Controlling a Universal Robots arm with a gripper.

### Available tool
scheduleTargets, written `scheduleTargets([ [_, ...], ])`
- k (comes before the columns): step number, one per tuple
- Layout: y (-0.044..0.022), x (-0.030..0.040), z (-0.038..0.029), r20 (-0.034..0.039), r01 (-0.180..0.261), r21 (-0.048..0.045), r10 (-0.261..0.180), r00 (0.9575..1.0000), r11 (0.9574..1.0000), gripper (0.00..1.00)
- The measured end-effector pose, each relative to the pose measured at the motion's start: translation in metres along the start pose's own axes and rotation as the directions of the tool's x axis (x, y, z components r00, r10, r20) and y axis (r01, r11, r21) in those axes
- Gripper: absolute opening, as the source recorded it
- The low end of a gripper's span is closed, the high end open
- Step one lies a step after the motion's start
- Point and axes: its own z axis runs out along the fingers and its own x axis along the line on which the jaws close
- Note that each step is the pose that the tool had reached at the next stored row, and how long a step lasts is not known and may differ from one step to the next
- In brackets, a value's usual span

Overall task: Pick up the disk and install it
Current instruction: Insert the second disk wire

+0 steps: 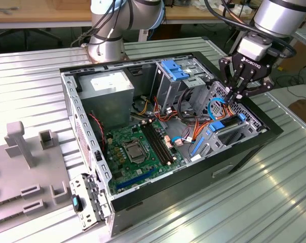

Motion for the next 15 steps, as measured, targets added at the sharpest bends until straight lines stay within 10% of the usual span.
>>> scheduleTargets([
  [15, -0.0018, -0.0052, -0.0029, 0.0007, 0.004, -0.0036, -0.004, 1.0000, 1.0000, 0.42],
])
